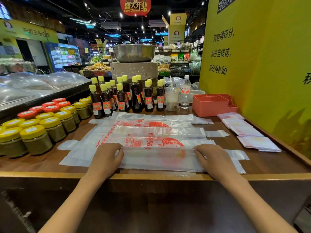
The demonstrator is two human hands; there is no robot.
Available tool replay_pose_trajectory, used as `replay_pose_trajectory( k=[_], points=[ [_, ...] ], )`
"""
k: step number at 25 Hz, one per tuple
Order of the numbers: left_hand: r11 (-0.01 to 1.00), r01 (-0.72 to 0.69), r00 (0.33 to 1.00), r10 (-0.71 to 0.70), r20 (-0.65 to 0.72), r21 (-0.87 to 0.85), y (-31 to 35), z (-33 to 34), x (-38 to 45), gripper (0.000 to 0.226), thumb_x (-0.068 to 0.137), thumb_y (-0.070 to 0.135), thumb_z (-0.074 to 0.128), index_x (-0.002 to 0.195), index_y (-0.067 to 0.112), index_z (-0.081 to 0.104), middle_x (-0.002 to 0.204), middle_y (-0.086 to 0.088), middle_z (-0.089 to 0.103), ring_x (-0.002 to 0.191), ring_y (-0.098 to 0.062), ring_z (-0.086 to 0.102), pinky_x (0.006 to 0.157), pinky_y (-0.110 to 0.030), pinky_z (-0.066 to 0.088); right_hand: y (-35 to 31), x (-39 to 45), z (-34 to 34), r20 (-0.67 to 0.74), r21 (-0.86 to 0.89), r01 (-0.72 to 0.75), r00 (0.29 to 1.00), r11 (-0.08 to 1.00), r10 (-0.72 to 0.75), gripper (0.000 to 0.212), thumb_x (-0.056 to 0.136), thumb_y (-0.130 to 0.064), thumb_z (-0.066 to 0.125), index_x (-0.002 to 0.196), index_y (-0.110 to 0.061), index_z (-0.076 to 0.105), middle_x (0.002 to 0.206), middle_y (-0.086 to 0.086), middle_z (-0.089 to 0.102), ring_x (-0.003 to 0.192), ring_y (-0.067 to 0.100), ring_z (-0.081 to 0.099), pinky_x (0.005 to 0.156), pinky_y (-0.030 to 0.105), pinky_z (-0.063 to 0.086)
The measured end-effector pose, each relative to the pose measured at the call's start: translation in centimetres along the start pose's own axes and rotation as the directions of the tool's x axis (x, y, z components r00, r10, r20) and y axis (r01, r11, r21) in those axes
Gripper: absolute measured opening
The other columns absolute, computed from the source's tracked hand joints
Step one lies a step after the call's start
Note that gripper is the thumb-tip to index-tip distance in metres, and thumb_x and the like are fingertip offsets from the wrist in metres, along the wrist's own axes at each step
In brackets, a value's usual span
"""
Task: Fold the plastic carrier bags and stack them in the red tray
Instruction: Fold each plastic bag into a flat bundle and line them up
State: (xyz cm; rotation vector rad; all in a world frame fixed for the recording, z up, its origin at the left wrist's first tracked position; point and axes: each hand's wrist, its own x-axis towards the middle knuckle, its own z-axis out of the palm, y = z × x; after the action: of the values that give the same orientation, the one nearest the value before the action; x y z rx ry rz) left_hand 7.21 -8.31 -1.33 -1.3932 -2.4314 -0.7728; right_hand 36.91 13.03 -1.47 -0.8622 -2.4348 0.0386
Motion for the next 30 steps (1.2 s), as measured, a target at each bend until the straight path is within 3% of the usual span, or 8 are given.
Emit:
replay_pose_trajectory(
  k=[5, 9, 14, 18, 21, 23, 25, 30],
  points=[
    [0.992, -0.123, 0.956, 0.122, -0.266, 0.011, 0.3, -0.5, -0.6, 0.008, 0.092, 0.021, 0.06, 0.086, 0.02, 0.066, 0.081, 0.004, 0.067, 0.081, -0.015, 0.06, 0.089, -0.041, 0.048, -0.3, -0.4, -0.1, -0.352, -0.031, 0.148, 0.924, 0.988, -0.149, 0.014, 0.089, -0.017, 0.064, 0.096, -0.015, 0.076, 0.091, 0.0, 0.076, 0.082, 0.022, 0.07, 0.077, 0.036, 0.051],
    [0.987, -0.142, 0.896, 0.159, -0.414, 0.07, 0.1, -0.5, -0.8, 0.023, 0.089, 0.021, 0.064, 0.109, 0.012, 0.067, 0.102, -0.006, 0.071, 0.099, -0.024, 0.064, 0.098, -0.042, 0.04, -0.9, -0.3, -0.9, -0.456, -0.056, 0.199, 0.867, 0.978, -0.203, 0.02, 0.086, -0.02, 0.061, 0.098, -0.012, 0.076, 0.092, 0.0, 0.077, 0.08, 0.02, 0.069, 0.082, 0.036, 0.05],
    [0.978, -0.112, 0.971, 0.146, -0.191, 0.175, -0.2, 0.1, 0.5, 0.064, 0.09, 0.008, 0.067, 0.149, 0.017, 0.044, 0.153, -0.006, 0.045, 0.141, -0.026, 0.042, 0.116, -0.049, 0.031, -1.6, 3.8, -1.1, -0.207, -0.058, -0.005, 0.978, 0.998, -0.007, 0.031, 0.09, -0.02, 0.065, 0.121, -0.018, 0.068, 0.116, -0.002, 0.072, 0.106, 0.019, 0.065, 0.101, 0.037, 0.043],
    [0.981, -0.129, 0.991, 0.122, 0.056, 0.142, -0.5, 0.8, 1.1, 0.061, 0.103, 0.026, 0.048, 0.158, 0.027, 0.021, 0.165, 0.005, 0.016, 0.153, -0.017, 0.013, 0.123, -0.04, 0.012, -4.2, 4.9, -0.1, 0.004, -0.046, -0.034, 0.999, 0.998, 0.034, 0.041, 0.102, -0.031, 0.047, 0.142, -0.024, 0.051, 0.147, -0.004, 0.052, 0.137, 0.016, 0.043, 0.12, 0.036, 0.019],
    [0.98, -0.181, 0.961, 0.16, 0.225, 0.079, 0.3, 1.0, 1.7, 0.06, 0.105, 0.036, 0.041, 0.158, 0.031, 0.014, 0.166, 0.009, 0.009, 0.153, -0.01, 0.004, 0.123, -0.033, 0.003, -6.6, 4.7, 1.8, 0.209, -0.017, 0.066, 0.976, 0.998, -0.061, 0.054, 0.104, -0.045, 0.038, 0.155, -0.029, 0.03, 0.164, -0.006, 0.026, 0.152, 0.013, 0.016, 0.125, 0.042, 0.001],
    [0.975, -0.222, 0.953, 0.215, 0.214, 0.006, 2.1, 1.3, 2.0, 0.059, 0.105, 0.037, 0.04, 0.159, 0.03, 0.017, 0.165, 0.011, 0.011, 0.152, -0.009, 0.007, 0.121, -0.027, 0.002, -7.8, 4.7, 3.3, 0.279, -0.012, 0.146, 0.95, 0.989, -0.137, 0.059, 0.104, -0.05, 0.032, 0.159, -0.029, 0.022, 0.167, -0.006, 0.015, 0.154, 0.012, 0.004, 0.126, 0.044, -0.003],
    [0.963, -0.27, 0.938, 0.266, 0.221, -0.011, 4.3, 2.3, 2.5, 0.058, 0.106, 0.038, 0.036, 0.159, 0.028, 0.014, 0.166, 0.01, 0.009, 0.152, -0.007, 0.005, 0.12, -0.027, 0.0, -8.7, 4.7, 4.2, 0.317, 0.005, 0.19, 0.931, 0.982, -0.182, 0.061, 0.104, -0.051, 0.03, 0.16, -0.029, 0.019, 0.168, -0.005, 0.01, 0.155, 0.013, 0.0, 0.125, 0.044, -0.003],
    [0.959, -0.267, 0.825, 0.178, 0.536, 0.094, 5.7, 5.6, 3.2, 0.057, 0.108, 0.042, 0.018, 0.16, 0.025, 0.001, 0.167, 0.007, -0.004, 0.153, -0.008, -0.007, 0.124, -0.038, -0.005, -8.5, 4.5, 5.6, 0.421, 0.04, 0.116, 0.899, 0.992, -0.122, 0.069, 0.101, -0.059, 0.033, 0.16, -0.027, 0.018, 0.168, -0.003, 0.013, 0.155, 0.016, 0.009, 0.124, 0.039, 0.008]
  ],
)
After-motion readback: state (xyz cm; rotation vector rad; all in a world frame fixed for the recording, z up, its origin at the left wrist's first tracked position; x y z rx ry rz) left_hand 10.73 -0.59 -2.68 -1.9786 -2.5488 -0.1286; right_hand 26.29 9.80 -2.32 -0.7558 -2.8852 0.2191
